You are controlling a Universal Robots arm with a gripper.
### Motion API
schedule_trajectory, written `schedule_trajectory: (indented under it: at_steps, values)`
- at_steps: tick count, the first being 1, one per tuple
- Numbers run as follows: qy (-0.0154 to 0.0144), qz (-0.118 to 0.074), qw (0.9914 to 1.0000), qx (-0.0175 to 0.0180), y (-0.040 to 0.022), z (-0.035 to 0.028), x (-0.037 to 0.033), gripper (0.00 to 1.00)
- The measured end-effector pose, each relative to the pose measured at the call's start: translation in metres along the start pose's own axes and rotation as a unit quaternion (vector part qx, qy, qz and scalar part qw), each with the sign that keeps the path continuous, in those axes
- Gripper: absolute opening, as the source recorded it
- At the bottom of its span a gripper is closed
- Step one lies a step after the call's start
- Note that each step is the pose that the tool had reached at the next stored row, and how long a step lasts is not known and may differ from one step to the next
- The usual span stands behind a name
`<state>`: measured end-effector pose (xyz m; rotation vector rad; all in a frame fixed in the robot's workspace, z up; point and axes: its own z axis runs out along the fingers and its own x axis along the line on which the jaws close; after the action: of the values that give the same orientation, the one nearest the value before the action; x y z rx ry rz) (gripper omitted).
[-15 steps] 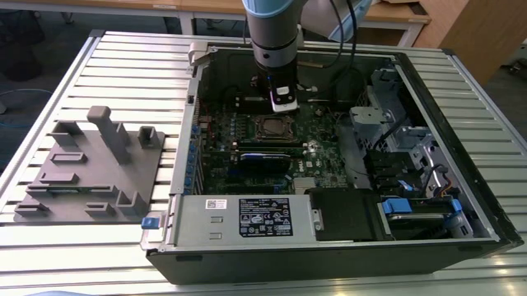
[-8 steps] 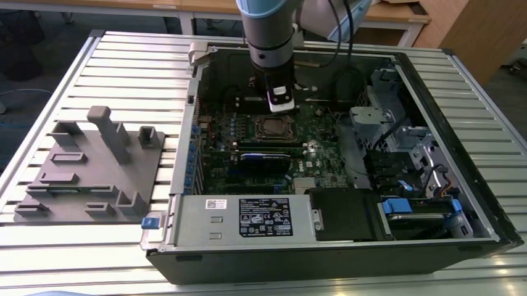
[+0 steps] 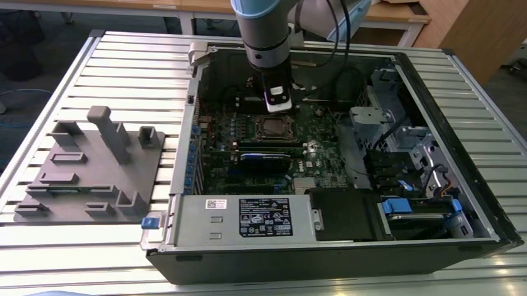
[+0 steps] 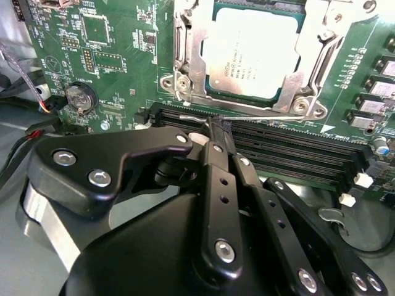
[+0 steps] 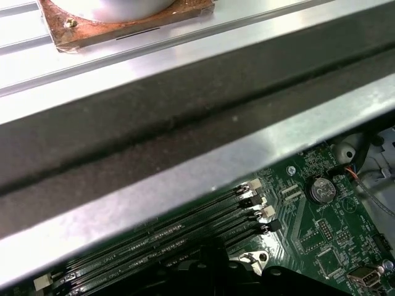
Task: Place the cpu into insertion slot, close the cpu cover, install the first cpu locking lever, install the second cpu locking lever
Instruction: 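Install the first cpu locking lever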
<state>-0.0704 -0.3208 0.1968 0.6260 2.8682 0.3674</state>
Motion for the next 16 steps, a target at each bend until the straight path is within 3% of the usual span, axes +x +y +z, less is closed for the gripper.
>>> schedule_trajectory:
  at_steps: [11, 16]
  values:
    - [-0.0022, 0.0, 1.0, -0.001, -0.0003, 0.0006, 0.0003, 0.1]
    - [-0.0041, -0.001, 0.99999, 0.0022, -0.0007, 0.0018, 0.0005, 0.1]
